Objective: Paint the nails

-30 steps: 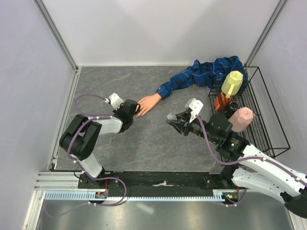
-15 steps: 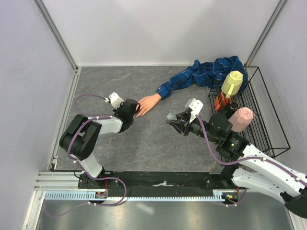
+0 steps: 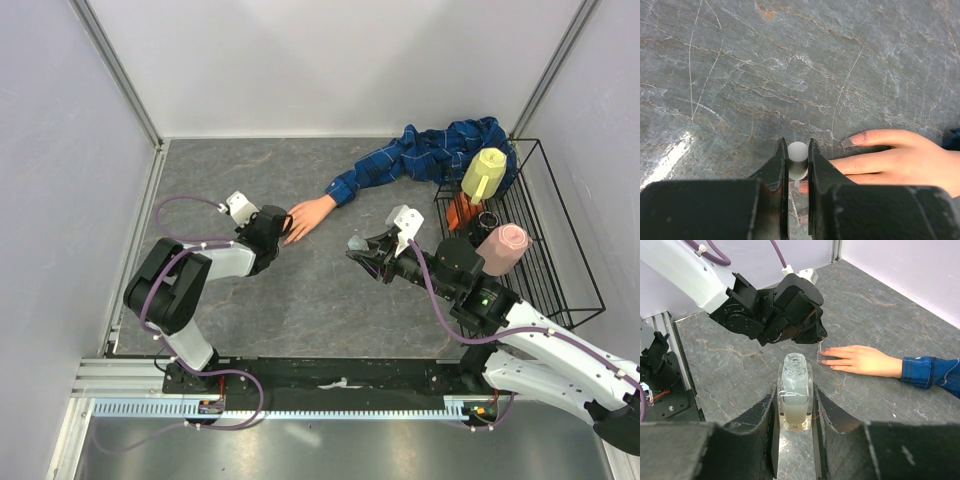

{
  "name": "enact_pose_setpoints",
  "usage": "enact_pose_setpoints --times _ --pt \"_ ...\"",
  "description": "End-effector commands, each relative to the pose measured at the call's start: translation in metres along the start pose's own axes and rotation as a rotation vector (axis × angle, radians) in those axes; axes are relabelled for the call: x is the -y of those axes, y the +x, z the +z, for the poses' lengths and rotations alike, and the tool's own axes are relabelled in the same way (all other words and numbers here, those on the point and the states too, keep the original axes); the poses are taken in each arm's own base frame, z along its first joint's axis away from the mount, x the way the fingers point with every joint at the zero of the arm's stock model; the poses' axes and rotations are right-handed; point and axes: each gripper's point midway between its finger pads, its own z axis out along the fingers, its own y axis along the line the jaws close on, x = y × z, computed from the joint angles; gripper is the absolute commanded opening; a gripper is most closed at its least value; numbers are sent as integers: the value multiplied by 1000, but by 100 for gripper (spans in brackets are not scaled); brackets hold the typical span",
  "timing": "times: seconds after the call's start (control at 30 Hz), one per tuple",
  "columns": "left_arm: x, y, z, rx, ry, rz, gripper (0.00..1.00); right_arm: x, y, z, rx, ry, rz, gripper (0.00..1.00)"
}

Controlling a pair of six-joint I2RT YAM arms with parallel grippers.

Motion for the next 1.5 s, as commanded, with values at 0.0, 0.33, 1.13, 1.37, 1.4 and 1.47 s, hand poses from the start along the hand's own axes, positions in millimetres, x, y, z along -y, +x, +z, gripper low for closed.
enact_pose_setpoints --times 0.0,0.33,1.13,1.37,1.4,1.47 --pt "5 -18 3 57 -28 -40 2 -2 -19 0 70 -15 0 0" --pt "7 -15 3 35 -33 -29 2 -2 -18 -1 70 -13 -1 0" --pt "51 -139 -110 128 295 -94 2 -3 -30 -3 64 -9 14 0" --pt "87 -178 -229 42 777 38 2 -5 -28 -4 45 -14 45 0" --pt "89 -178 -243 29 835 68 2 -5 -31 -4 51 -13 45 0" --pt "99 -184 -295 14 1062 160 2 -10 -35 -2 51 -47 40 0"
